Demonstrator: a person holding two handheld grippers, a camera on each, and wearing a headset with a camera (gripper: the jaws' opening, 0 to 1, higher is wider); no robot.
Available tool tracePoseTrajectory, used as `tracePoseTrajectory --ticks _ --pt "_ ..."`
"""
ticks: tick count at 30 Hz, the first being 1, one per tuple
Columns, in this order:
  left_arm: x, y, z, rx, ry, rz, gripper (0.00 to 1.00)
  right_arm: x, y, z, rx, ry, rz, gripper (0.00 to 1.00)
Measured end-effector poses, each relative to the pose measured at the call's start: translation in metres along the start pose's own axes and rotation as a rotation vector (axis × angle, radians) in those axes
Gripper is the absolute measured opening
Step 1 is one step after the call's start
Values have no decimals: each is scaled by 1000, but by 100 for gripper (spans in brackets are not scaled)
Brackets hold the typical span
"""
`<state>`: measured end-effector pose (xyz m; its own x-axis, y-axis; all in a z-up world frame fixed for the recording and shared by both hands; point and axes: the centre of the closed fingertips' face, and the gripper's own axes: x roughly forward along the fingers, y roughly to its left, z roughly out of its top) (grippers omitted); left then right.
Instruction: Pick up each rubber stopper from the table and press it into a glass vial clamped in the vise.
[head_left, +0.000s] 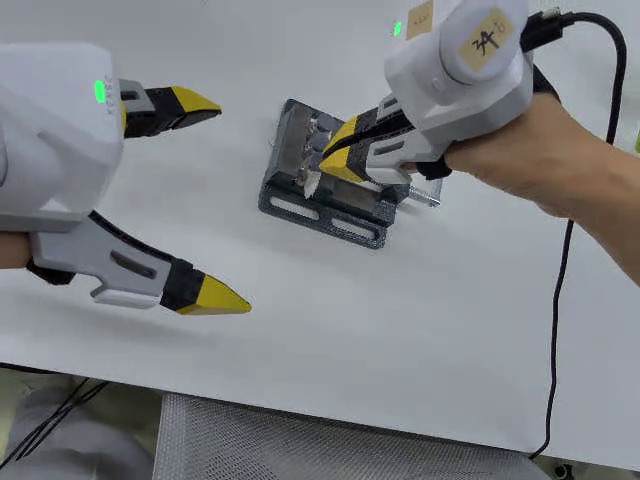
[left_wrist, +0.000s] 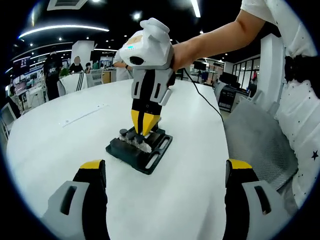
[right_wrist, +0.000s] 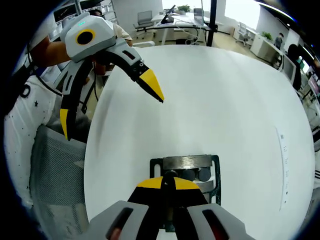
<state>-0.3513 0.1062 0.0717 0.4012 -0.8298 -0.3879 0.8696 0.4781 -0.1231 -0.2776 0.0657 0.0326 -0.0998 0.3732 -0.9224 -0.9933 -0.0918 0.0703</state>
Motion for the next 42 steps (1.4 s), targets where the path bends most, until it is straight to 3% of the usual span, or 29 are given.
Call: tracePoseTrajectory --ticks 15,22,42 --pt "0 2 0 0 -11 2 99 1 -1 1 -21 16 -9 0" --pt "2 2 0 1 -13 -1 99 3 0 2 -74 40 -25 0" --pt "2 3 -1 -6 -23 3 99 6 -1 0 -70 78 -16 0"
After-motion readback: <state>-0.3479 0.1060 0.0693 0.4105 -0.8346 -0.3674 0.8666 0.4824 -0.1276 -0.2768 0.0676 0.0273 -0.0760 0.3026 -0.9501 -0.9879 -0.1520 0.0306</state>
